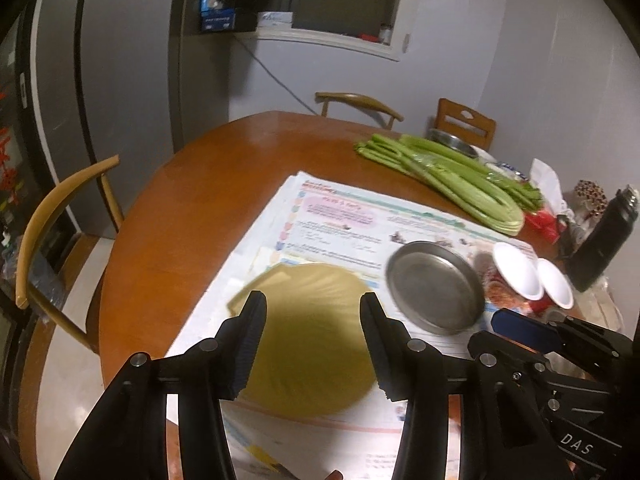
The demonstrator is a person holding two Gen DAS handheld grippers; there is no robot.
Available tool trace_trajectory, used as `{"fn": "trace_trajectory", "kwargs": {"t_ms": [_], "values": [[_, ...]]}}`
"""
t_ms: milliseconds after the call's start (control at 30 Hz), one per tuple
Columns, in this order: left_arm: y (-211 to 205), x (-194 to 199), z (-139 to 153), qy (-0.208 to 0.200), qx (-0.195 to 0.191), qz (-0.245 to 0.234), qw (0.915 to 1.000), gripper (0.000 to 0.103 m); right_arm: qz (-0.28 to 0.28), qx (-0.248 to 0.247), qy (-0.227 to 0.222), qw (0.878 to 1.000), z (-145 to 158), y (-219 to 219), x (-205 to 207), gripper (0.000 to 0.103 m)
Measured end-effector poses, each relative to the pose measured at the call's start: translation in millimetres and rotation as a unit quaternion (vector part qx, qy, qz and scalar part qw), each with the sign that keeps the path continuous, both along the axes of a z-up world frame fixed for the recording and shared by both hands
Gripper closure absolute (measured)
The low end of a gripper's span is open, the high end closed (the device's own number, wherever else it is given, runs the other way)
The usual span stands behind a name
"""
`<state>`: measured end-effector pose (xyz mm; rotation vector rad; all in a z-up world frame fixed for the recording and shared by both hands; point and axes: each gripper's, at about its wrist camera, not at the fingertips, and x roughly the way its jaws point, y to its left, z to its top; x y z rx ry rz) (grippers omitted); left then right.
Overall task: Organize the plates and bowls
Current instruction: 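Lower the yellow plate onto the worksheet and open the left tool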
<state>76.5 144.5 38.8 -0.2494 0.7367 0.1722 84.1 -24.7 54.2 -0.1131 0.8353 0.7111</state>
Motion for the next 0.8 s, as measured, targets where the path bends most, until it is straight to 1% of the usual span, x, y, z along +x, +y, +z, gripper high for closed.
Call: {"fn": "trace_trajectory", "kwargs": {"t_ms": [300,533,800], "values": [[-36,-10,19,-0.014,0.004,-0.03,0.9995,0.053,-0.018,0.013,-0.012,1.0,17,-33,-10,0.067],[-61,-11,20,-0.01,0.003,-0.047,0.9988,0.052,-0.033,0.033,-0.015,0.999,26,-62,-18,0.063],[-87,-18,11,0.0,-0.004,-0.072,0.9974,0.052,-0.041,0.037,-0.007,0.998,22,-86,-31,0.063]]}}
